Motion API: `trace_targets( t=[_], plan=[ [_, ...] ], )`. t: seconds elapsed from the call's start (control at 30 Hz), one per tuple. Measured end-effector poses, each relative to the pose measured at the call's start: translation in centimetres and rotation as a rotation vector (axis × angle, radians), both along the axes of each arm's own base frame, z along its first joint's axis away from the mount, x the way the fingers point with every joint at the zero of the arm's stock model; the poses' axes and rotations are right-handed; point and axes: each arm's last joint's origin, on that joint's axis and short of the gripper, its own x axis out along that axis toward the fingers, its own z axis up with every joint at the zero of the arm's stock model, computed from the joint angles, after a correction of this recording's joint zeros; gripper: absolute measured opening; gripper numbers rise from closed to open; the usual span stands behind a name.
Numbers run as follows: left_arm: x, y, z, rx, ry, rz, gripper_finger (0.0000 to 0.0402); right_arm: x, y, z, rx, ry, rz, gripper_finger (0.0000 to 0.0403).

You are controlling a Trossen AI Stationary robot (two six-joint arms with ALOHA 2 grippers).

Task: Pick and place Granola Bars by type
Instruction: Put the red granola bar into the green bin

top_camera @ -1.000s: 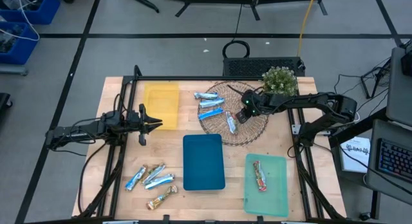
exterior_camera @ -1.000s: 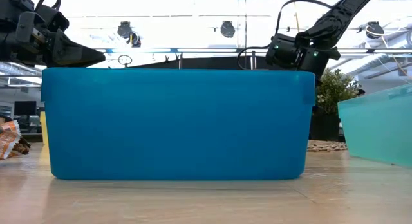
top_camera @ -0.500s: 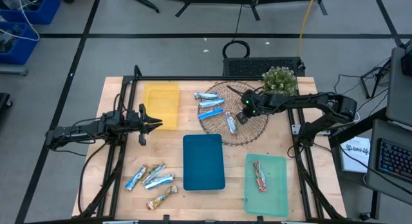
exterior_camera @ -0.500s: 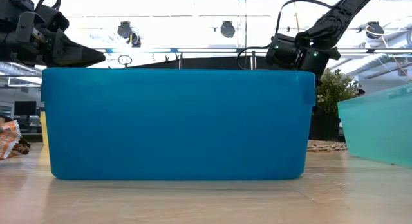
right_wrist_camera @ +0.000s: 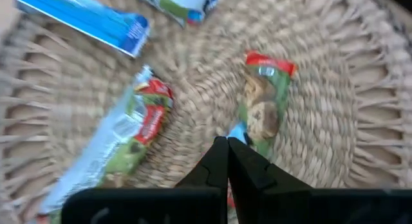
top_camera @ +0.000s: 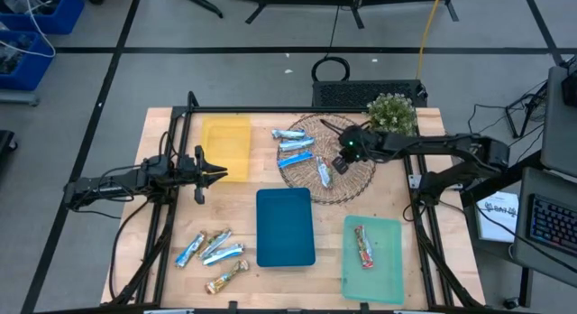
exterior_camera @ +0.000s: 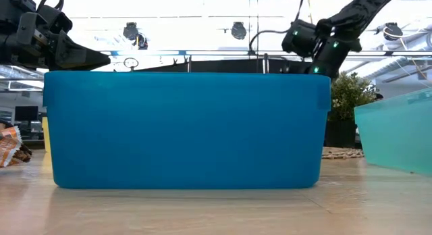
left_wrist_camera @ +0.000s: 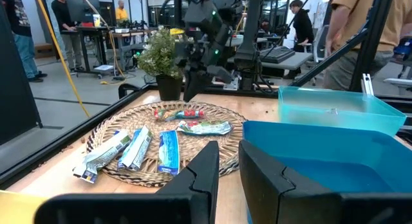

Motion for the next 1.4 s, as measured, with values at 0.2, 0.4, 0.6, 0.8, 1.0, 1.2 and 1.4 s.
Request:
trace_targets(
  t=[0.2, 0.4, 0.6, 0.8, 1.0, 1.2, 1.4],
  plan=[
    [0.0, 0.0, 0.0, 0.000, 0.000, 0.000, 0.0067, -0.4, 0.4, 1.4, -0.024, -0.060, 0.009, 0.0000],
    [0.0, 0.0, 0.0, 0.000, 0.001, 0.000, 0.0067, -0.2, 0.4, 1.1, -0.009, -0.043, 0.050, 0.0053],
    [0.0, 0.0, 0.0, 0.000, 0.000, 0.000, 0.0067, 0.0, 0.0, 0.2, -0.017, -0.003, 0.022, 0.0155],
    [0.0, 0.0, 0.0, 0.000, 0.000, 0.000, 0.0067, 0.1, -0.9, -1.0, -0.006, 0.034, -0.040, 0.0193],
    [0.0, 0.0, 0.0, 0.000, 0.000, 0.000, 0.0067, 0.4, -1.3, -2.1, 0.010, 0.067, -0.049, 0.0178],
    [0.0, 0.0, 0.0, 0.000, 0.000, 0.000, 0.0067, 0.5, -1.4, -2.8, 0.020, 0.091, -0.051, 0.0158],
    [0.0, 0.0, 0.0, 0.000, 0.000, 0.000, 0.0067, 0.5, -1.5, -2.8, 0.021, 0.095, -0.054, 0.0137]
  ],
)
